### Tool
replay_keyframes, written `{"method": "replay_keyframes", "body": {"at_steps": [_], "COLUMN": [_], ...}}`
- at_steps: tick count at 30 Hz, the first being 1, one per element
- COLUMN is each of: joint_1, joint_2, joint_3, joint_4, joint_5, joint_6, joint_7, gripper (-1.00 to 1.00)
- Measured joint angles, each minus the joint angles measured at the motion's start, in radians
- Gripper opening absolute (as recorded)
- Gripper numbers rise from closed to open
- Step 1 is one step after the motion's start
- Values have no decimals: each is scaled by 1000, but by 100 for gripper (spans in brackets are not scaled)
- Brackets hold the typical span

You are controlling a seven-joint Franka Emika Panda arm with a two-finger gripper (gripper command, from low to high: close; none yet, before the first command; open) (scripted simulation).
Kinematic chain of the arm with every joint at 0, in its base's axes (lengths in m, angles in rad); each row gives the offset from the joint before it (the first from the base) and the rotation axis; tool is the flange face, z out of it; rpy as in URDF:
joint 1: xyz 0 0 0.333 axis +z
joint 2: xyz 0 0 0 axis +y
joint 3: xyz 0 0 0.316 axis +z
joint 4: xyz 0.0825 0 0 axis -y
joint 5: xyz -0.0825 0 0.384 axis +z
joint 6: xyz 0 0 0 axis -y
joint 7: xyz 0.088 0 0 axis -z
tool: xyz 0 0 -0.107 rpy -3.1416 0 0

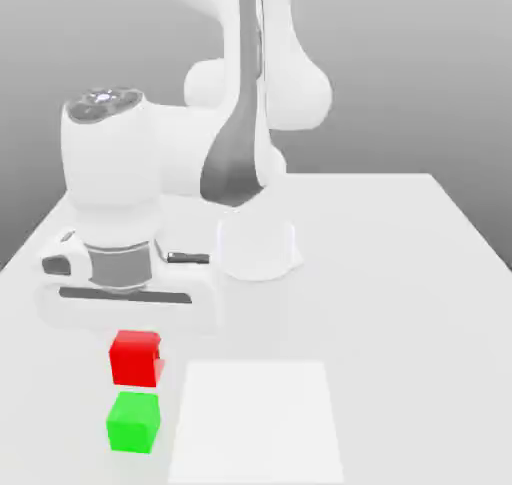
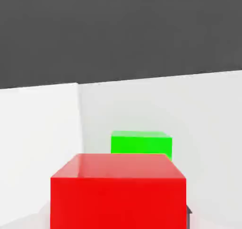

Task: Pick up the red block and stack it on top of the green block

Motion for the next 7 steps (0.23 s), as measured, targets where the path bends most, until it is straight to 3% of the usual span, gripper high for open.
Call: {"method": "replay_keyframes", "body": {"at_steps": [3, 4, 7], "joint_1": [-1, -4, -4], "joint_2": [95, 129, 129], "joint_3": [0, 2, 2], "joint_4": [6, 8, 8], "joint_5": [-3, -7, -7], "joint_6": [88, 120, 120], "joint_7": [-10, -6, -6], "gripper": [-100, 100, 100]}}
